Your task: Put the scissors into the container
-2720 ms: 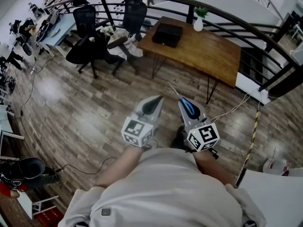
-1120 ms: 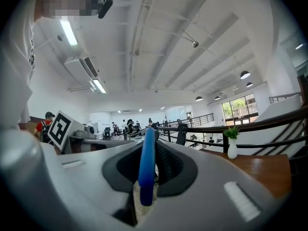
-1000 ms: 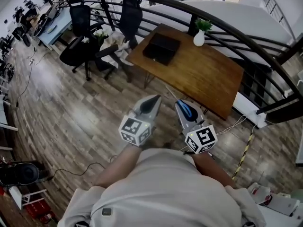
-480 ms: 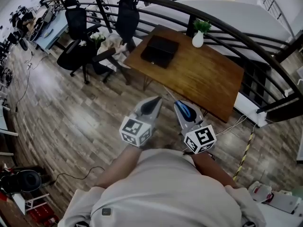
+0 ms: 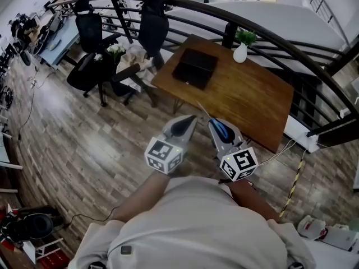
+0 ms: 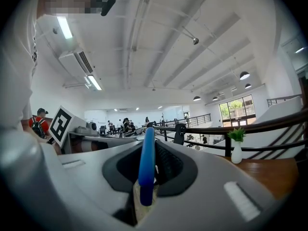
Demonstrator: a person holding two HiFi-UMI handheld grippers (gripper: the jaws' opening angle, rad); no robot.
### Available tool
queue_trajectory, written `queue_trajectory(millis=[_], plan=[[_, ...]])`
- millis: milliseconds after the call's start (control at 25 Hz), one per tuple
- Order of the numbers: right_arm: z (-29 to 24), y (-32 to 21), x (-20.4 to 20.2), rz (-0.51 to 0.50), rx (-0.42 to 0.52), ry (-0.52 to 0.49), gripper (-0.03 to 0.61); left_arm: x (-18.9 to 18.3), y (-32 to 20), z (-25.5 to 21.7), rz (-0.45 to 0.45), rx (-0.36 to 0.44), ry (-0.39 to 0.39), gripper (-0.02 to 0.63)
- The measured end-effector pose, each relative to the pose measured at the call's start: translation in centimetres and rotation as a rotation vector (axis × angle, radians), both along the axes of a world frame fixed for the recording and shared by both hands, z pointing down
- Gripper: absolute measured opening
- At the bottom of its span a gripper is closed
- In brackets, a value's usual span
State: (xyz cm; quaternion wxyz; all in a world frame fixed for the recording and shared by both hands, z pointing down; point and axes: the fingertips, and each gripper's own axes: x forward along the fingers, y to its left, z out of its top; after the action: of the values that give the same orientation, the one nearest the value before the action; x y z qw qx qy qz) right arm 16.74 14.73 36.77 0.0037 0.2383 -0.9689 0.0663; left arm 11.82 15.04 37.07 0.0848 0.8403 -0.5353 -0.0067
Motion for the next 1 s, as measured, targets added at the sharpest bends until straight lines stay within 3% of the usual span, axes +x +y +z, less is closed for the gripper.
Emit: queue_trajectory(millis=[520, 1000], plan=[[-1.0, -2.6, -14.9, 0.001, -0.018, -0.051, 0.052, -14.1, -2.6, -1.8, 0.032, -0.001, -0.04, 0.003], [0.7, -4.4, -20.2, -0.041, -0.056, -0.028, 0.052, -19.0, -4.3, 0.2, 0.008, -0.04, -0.017, 0.003]])
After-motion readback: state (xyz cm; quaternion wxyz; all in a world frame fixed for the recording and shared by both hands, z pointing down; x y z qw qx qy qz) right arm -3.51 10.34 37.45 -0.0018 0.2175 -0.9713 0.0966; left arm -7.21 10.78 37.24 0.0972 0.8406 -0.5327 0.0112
